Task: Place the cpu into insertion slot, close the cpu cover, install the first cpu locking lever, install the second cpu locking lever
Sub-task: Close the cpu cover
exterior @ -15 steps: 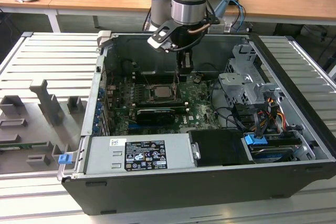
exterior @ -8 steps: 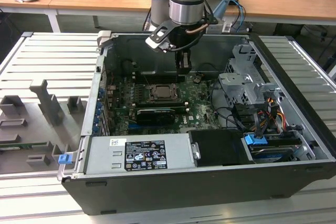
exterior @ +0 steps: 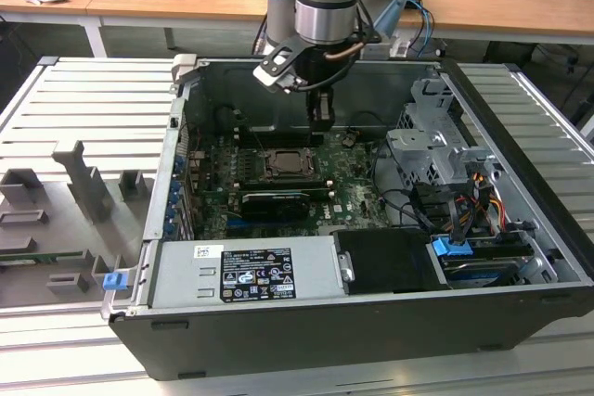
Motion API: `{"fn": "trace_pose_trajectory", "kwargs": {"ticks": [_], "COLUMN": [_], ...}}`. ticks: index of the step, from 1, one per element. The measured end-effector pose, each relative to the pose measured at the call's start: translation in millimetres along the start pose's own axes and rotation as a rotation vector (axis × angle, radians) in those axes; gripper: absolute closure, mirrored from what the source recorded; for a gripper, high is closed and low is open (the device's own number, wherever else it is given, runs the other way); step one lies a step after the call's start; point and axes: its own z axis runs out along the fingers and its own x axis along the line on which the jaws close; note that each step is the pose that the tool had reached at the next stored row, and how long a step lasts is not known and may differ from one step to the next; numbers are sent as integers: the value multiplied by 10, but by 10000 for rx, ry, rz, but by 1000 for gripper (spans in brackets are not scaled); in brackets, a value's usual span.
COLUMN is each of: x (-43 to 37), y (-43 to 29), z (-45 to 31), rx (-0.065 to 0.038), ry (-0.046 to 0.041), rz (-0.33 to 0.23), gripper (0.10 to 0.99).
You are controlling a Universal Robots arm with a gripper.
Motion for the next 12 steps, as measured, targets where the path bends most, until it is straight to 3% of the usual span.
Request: {"fn": "trace_pose_trajectory", "kwargs": {"ticks": [6, 12], "x": [1, 1], "y": [-22, -94], "z": [1, 8], "rx": [0, 0], "ry": [0, -1], "rz": [1, 1], "gripper": [980, 980]}}
